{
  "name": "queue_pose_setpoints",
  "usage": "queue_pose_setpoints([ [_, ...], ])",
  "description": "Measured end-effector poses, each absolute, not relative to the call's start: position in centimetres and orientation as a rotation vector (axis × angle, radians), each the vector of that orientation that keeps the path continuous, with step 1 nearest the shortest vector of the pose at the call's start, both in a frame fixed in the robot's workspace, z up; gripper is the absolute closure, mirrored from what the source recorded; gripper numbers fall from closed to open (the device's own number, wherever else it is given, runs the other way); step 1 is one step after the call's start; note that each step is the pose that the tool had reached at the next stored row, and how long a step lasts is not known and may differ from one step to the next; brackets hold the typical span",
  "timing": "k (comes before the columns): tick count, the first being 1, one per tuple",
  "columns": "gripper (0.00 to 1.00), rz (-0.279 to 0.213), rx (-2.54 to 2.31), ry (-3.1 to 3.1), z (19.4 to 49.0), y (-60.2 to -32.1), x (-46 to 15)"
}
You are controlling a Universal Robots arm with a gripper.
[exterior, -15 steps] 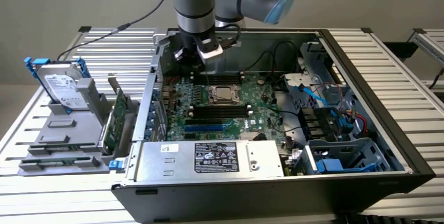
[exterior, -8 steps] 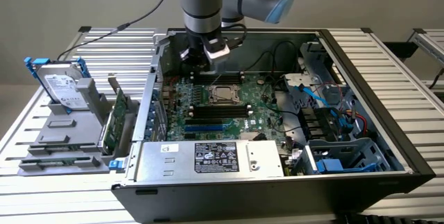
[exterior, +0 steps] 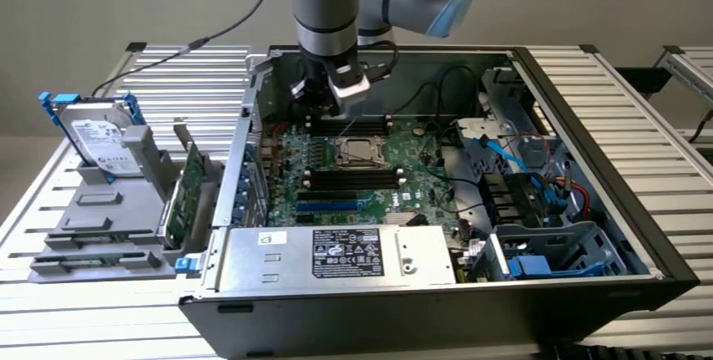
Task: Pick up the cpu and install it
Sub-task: 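Close the cpu cover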
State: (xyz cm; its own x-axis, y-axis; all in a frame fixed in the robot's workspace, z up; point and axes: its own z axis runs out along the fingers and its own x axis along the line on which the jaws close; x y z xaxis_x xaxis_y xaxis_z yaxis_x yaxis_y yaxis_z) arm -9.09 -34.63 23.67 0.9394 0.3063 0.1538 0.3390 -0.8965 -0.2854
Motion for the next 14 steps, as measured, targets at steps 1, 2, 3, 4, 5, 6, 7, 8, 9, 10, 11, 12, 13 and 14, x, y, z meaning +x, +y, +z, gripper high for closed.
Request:
queue_pose_setpoints([
  [1, 0.89, -0.151, -2.786, -0.468, 23.6, -34.7, -9.1],
  [2, 0.89, -0.153, -2.787, -0.462, 23.5, -34.8, -9.1],
  [3, 0.89, -0.154, -2.789, -0.455, 23.4, -34.9, -9.1],
  [4, 0.89, -0.156, -2.790, -0.447, 23.2, -34.9, -9.1],
  [5, 0.89, -0.159, -2.792, -0.437, 23.1, -34.9, -9.1],
  [6, 0.89, -0.165, -2.794, -0.427, 23.0, -34.9, -9.1],
  [7, 0.89, -0.171, -2.797, -0.420, 22.9, -34.9, -9.1],
  [8, 0.89, -0.177, -2.799, -0.415, 22.9, -34.9, -9.1],
  [9, 0.89, -0.183, -2.802, -0.412, 22.8, -34.9, -9.1],
  [10, 0.89, -0.188, -2.806, -0.410, 22.7, -34.9, -9.1],
  [11, 0.89, -0.193, -2.811, -0.409, 22.7, -34.9, -9.1],
  [12, 0.89, -0.198, -2.817, -0.408, 22.6, -34.9, -9.1],
  [13, 0.89, -0.204, -2.823, -0.407, 22.5, -34.9, -9.1],
  [14, 0.89, -0.209, -2.829, -0.406, 22.5, -34.9, -9.1],
])
